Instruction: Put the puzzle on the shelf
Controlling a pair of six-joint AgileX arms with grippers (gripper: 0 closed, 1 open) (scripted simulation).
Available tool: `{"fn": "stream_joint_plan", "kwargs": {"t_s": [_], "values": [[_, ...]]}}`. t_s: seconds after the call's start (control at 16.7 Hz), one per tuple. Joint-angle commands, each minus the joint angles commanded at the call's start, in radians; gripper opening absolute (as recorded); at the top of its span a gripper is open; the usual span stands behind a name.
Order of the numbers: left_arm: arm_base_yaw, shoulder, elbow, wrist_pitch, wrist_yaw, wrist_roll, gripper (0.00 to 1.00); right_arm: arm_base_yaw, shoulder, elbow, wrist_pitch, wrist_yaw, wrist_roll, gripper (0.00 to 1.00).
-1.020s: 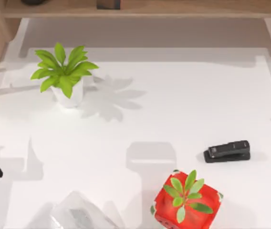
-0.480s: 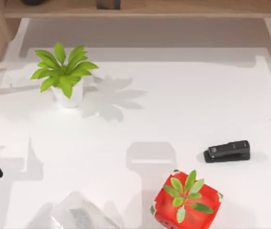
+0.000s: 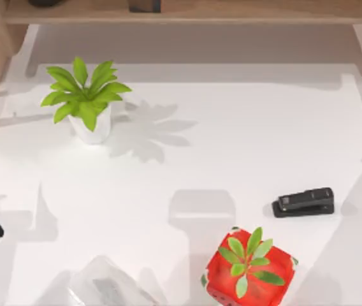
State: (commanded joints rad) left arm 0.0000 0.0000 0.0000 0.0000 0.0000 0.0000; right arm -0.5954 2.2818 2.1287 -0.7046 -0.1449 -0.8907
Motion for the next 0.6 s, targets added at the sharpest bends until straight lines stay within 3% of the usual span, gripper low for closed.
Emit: {"fn": "stream_joint_plan", "kwargs": {"t_s": [0.3, 0.6], "values": [[0.000, 0.000, 0.000, 0.000, 0.000, 0.000, 1.00, 0.131, 0.087, 0.208, -0.448, 0.021, 0.175, 1.00], [0.000, 0.000, 0.000, 0.000, 0.000, 0.000, 1.00, 0.181, 0.163, 0.270, -0.646, 0.033, 0.267, 1.00]]}}
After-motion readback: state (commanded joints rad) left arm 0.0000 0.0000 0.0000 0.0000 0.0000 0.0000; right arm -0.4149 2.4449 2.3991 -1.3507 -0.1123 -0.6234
